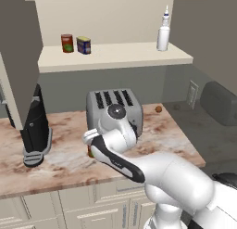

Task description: Pick the cans from the counter and place them in their designated side in the cabinet.

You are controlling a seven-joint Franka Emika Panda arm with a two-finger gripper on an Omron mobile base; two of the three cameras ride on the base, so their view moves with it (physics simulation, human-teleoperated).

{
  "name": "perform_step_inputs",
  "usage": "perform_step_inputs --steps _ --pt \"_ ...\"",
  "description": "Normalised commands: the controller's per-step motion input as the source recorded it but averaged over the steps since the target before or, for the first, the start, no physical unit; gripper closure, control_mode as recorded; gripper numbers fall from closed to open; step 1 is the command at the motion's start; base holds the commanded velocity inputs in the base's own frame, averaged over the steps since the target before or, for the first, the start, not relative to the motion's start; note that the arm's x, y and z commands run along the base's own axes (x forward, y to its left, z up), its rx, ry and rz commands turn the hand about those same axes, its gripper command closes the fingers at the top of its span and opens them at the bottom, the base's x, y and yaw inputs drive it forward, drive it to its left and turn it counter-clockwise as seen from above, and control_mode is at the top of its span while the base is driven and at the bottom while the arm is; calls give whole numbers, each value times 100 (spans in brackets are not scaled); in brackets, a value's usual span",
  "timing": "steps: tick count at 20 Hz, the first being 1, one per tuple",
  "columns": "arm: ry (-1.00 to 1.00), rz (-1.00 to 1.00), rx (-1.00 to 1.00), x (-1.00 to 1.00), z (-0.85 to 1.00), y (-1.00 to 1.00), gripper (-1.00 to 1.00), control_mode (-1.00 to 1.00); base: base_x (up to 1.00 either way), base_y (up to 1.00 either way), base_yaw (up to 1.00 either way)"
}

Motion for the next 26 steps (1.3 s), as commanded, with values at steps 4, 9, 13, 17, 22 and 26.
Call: perform_step_inputs --steps 4,9,13,17,22,26 --pt "0 0 0 12 -8 5 -100 -100 0 0 0" --pt "2 0 0 12 -8 4 -100 -100 0 0 0" --pt "4 0 0 12 -10 6 -100 -100 0 0 0" --pt "2 0 0 9 -12 6 -100 -100 0 0 0" --pt "0 0 0 5 -18 5 -100 -100 0 0 0" --pt "0 0 0 2 -24 4 -100 -100 0 0 0"
